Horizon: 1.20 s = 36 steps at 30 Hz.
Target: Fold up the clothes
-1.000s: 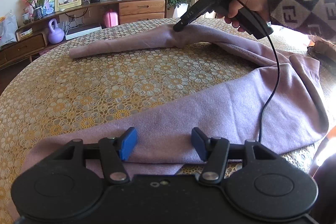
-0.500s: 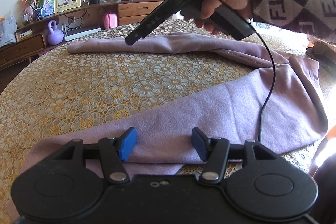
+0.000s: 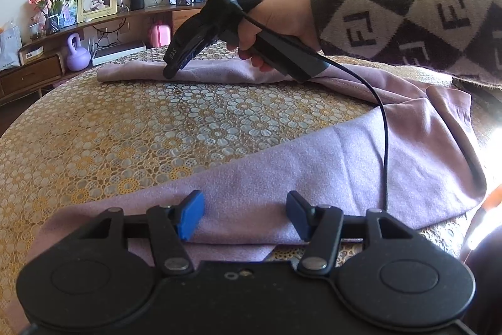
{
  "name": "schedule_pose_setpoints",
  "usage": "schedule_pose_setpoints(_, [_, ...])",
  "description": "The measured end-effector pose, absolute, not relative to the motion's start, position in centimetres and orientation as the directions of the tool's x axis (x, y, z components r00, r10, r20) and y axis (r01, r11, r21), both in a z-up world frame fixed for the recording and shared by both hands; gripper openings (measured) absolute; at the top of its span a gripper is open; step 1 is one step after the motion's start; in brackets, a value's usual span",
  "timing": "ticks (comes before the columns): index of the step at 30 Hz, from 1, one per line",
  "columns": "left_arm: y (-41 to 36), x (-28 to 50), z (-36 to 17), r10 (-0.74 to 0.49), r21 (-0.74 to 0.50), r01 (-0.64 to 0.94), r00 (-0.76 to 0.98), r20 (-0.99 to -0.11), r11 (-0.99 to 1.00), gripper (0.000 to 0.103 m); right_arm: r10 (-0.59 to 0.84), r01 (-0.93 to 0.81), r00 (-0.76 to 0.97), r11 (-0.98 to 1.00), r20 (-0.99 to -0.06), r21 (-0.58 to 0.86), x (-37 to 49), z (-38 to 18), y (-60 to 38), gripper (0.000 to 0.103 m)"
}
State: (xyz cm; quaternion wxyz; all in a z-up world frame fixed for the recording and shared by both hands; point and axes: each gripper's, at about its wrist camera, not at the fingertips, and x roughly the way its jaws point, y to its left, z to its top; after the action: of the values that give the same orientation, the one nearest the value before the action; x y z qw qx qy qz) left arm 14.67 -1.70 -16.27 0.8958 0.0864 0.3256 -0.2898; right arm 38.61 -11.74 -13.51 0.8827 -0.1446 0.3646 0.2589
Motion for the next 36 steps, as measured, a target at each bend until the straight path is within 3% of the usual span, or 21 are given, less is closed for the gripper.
schedule_pose_setpoints(7, [-1.8,14.6,-16.2,-0.457,-0.032,0.57,0.624,-0.634,0.821,0.103,0.503,-0.686,0.533,0.727,-0.681,0.0,34.2,-9.4,-10.5,0.008])
schedule_pose_setpoints(13, [-1.8,14.8,-16.1,-0.456,-0.032,0.569,0.622,-0.636,0.822,0.103,0.401,-0.612,0.618,0.785,-0.676,-0.094,38.6,-7.8,-10.5,0.006])
schedule_pose_setpoints(17, [-1.7,14.9,-16.1,-0.457,-0.034,0.571,0.62,-0.637,0.82,0.103,0.48,-0.684,0.516,0.73,-0.71,-0.004,39.0,-9.6,-10.1,0.007])
schedule_pose_setpoints(19, [-1.6,14.9,-16.1,-0.46,-0.035,0.573,0.619,-0.637,0.819,0.103,0.518,-0.74,0.469,0.672,-0.716,0.002,37.3,-10.3,-9.4,0.011])
schedule_pose_setpoints(22, [-1.5,14.9,-16.2,-0.464,-0.036,0.575,0.619,-0.633,0.817,0.103,0.555,-0.79,0.42,0.613,-0.718,0.012,35.1,-10.9,-8.7,0.037])
schedule_pose_setpoints(23, [-1.5,14.9,-16.2,-0.464,-0.036,0.575,0.62,-0.632,0.818,0.103,0.564,-0.8,0.412,0.6,-0.716,0.013,34.5,-11.0,-8.4,0.053])
schedule_pose_setpoints(24, [-1.5,14.9,-16.2,-0.463,-0.036,0.573,0.621,-0.633,0.819,0.103,0.567,-0.808,0.412,0.59,-0.713,0.002,33.9,-11.1,-8.2,0.059])
schedule_pose_setpoints(30, [-0.8,14.7,-14.9,-0.461,-0.046,0.567,0.617,-0.638,0.822,0.103,0.558,-0.853,0.356,0.522,-0.749,-0.017,32.4,-11.8,-6.6,0.059])
schedule_pose_setpoints(36, [3.1,15.4,-14.3,-0.374,-0.027,0.476,0.654,-0.657,0.879,0.103,0.506,-0.866,0.392,0.484,-0.769,-0.123,31.2,-13.7,-4.5,0.056])
